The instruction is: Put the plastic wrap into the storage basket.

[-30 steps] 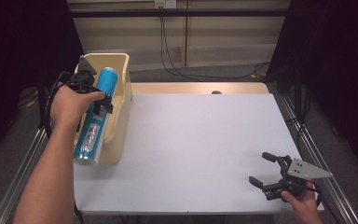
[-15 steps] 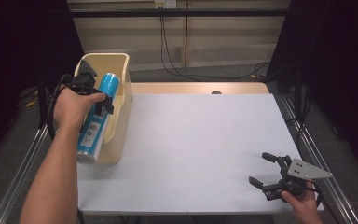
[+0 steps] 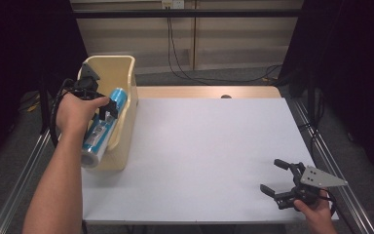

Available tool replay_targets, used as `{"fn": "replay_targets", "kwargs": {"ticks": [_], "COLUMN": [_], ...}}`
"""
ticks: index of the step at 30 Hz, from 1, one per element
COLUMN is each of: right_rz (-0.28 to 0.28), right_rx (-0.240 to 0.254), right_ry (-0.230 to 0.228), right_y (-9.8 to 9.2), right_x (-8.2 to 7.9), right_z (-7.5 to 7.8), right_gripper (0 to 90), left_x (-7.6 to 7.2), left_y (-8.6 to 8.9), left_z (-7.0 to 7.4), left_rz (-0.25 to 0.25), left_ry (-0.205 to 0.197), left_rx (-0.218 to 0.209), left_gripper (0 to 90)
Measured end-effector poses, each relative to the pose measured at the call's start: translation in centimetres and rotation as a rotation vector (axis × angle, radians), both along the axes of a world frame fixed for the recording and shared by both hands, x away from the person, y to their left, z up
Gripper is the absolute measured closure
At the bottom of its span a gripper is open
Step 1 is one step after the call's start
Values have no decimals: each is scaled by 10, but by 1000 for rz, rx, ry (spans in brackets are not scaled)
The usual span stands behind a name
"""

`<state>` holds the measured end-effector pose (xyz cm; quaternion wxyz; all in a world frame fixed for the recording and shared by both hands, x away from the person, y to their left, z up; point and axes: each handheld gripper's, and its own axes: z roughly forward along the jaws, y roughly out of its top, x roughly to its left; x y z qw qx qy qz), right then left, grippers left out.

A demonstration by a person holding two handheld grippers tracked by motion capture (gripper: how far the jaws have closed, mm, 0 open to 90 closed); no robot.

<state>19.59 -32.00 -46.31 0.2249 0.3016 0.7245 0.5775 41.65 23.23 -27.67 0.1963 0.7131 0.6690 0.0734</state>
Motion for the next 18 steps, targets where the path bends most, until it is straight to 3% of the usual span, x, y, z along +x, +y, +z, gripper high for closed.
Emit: {"fn": "replay_targets", "kwargs": {"ticks": [1, 4, 11, 18], "right_rz": [2, 4, 11, 5], "right_rx": [1, -3, -7, -4], "right_ry": [0, -1, -3, 0], "right_y": [0, 1, 2, 1], "right_x": [0, 0, -1, 0], "right_z": [0, 0, 0, 0], "right_gripper": [10, 11, 10, 10], "left_x": [-1, -5, -10, -13], "left_y": [1, -1, -10, -21], "left_z": [7, 24, 25, 27], "left_rz": [16, -20, -53, -89], "left_ry": [-23, -28, -18, -42], "left_rx": [-22, -8, -32, -56], "left_gripper": [428, 394, 354, 319]}}
